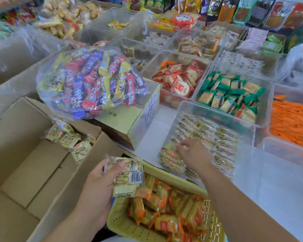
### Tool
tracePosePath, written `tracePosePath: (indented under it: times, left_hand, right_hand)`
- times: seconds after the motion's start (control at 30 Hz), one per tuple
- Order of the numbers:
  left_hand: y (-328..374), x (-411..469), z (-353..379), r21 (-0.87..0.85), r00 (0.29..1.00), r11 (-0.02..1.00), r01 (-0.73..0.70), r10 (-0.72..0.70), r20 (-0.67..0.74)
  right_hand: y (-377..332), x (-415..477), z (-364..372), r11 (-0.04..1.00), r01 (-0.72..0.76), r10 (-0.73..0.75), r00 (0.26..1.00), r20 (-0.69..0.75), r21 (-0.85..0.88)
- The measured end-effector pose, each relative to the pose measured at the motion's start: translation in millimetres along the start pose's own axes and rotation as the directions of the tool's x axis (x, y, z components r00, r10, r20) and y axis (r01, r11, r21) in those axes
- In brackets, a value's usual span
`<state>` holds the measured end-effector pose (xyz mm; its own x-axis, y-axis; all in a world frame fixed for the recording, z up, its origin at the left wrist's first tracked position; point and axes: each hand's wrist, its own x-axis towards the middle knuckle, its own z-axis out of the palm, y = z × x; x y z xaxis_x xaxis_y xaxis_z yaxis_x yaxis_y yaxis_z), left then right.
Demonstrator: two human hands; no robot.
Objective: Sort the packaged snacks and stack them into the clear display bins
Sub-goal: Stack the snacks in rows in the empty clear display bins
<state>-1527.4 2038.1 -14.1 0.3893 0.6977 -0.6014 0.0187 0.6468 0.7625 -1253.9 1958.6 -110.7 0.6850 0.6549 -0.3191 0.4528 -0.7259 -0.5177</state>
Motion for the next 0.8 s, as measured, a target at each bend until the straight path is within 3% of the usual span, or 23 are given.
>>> tracePosePath:
  times: [0.17,0.3,0.37,0.43,0.47,0.53,0.6,0.67,0.73,0.8]
  left_hand:
    - [0.3,7.3,9.9,-0.03,1.0,0.999,0.024,-0.024,0.004]
    - [0.2,11.3,16.9,-0.099,0.997,0.995,0.019,-0.011,0.078]
    - [1.6,12.4,17.5,-0.059,0.989,0.998,-0.02,0.028,0.144]
    - [4.1,10.2,20.1,0.124,0.976,0.984,-0.13,0.105,0.19]
    - [5.4,8.9,20.9,0.261,0.957,0.935,-0.24,0.184,0.222]
    - [7.4,5.6,21.9,0.493,0.859,0.707,-0.507,0.367,0.358]
    - [9.2,7.9,20.9,0.569,0.675,0.367,-0.736,0.461,0.577]
    - [7.3,12.6,20.0,0.497,0.464,0.041,-0.867,0.429,0.775]
    - [6.3,14.2,24.2,0.46,0.396,-0.08,-0.885,0.39,0.831]
    - [4.6,12.2,28.9,0.474,0.396,-0.095,-0.876,0.419,0.817]
  right_hand:
    - [8.6,-8.1,-0.8,0.991,0.046,-0.024,0.984,0.175,-0.126]
    - [14.6,-15.4,-1.5,0.991,0.106,-0.084,0.968,0.237,-0.081]
    - [14.7,-21.9,-3.2,0.984,0.125,-0.1,0.976,0.194,-0.123]
    - [9.1,-33.6,-10.1,0.989,0.143,-0.142,0.989,0.041,-0.033]
    - [4.2,-42.4,-14.7,0.982,0.174,-0.172,0.984,-0.044,0.068]
    - [-8.3,-66.0,-24.4,0.924,0.24,-0.212,0.97,-0.121,0.297]
    - [-21.1,-88.5,-29.4,0.785,0.193,-0.226,0.974,-0.017,0.588]
    - [-27.6,-102.0,-27.3,0.607,0.083,-0.268,0.958,0.105,0.79]
    - [-29.9,-108.0,-27.5,0.555,0.086,-0.306,0.946,0.107,0.828]
    - [-28.6,-110.4,-29.1,0.493,0.079,-0.314,0.945,0.093,0.866]
